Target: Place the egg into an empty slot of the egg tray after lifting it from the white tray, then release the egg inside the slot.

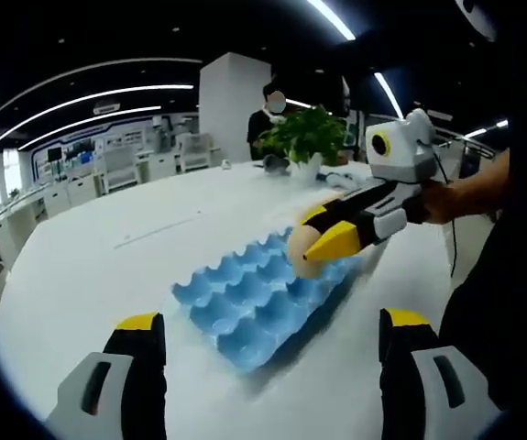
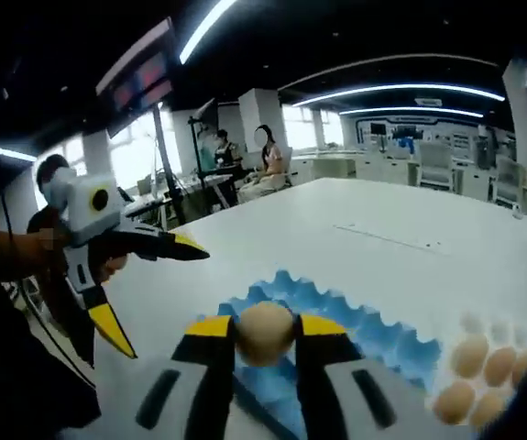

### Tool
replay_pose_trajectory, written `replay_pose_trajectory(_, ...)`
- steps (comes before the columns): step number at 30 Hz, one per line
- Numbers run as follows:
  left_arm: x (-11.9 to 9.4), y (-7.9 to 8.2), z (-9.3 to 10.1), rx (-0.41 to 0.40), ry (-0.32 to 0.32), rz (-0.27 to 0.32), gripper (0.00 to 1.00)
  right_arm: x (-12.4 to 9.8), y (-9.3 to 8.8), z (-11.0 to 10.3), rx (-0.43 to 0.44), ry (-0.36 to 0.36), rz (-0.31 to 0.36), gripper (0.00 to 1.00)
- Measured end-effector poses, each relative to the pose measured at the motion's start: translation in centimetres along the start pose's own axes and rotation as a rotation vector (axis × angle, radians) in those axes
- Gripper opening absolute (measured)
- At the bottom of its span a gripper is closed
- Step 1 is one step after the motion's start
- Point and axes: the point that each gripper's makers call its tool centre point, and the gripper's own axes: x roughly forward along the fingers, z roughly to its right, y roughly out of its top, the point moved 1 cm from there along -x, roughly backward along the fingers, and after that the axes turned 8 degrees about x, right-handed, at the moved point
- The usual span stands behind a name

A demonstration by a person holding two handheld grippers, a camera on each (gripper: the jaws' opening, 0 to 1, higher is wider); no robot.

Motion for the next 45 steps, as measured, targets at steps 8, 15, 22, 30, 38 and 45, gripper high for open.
replay_pose_trajectory(8, 0.4, -0.5, -0.3, 0.018, -0.012, -0.016, 0.98, 4.0, -0.4, -2.6, -0.061, 0.114, -0.051, 0.25)
replay_pose_trajectory(15, 0.9, -0.4, -0.7, 0.017, -0.013, -0.006, 0.98, 6.4, -1.7, -4.0, -0.11, 0.172, -0.092, 0.25)
replay_pose_trajectory(22, 0.8, -0.7, -1.1, 0.021, -0.016, -0.012, 0.97, 7.1, -2.3, -4.0, -0.157, 0.191, -0.119, 0.25)
replay_pose_trajectory(30, 1.0, -0.7, -0.8, 0.016, -0.026, -0.007, 0.96, 7.8, -3.0, -4.1, -0.223, 0.2, -0.135, 0.25)
replay_pose_trajectory(38, 1.0, -0.8, -0.6, 0.026, -0.032, -0.013, 0.95, 8.0, -4.0, -4.2, -0.309, 0.205, -0.165, 0.25)
replay_pose_trajectory(45, 0.9, -1.0, -0.7, 0.026, -0.026, -0.014, 0.94, 8.1, -4.2, -4.1, -0.34, 0.212, -0.165, 0.26)
